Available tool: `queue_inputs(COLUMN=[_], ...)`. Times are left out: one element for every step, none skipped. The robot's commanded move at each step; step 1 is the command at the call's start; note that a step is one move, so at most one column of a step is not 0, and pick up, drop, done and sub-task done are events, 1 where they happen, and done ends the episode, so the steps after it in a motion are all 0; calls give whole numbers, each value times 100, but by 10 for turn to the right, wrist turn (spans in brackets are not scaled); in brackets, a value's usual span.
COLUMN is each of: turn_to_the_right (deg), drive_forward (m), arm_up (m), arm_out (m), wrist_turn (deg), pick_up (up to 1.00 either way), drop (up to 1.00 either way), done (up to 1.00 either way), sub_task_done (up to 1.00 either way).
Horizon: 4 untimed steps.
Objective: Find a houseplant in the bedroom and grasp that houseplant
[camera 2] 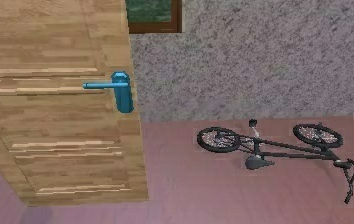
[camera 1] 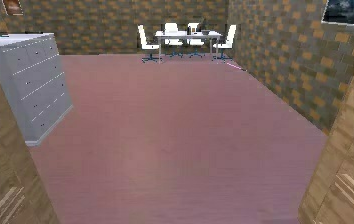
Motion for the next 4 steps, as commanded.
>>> queue_inputs(turn_to_the_right=[-30, 0, 0, -60], drive_forward=[0, 100, 20, 0], arm_up=[0, 0, 0, 0], arm_out=[0, 0, 0, 0], wrist_turn=[0, 0, 0, 0], pick_up=[0, 0, 0, 0], drop=[0, 0, 0, 0], done=[0, 0, 0, 0], sub_task_done=[0, 0, 0, 0])
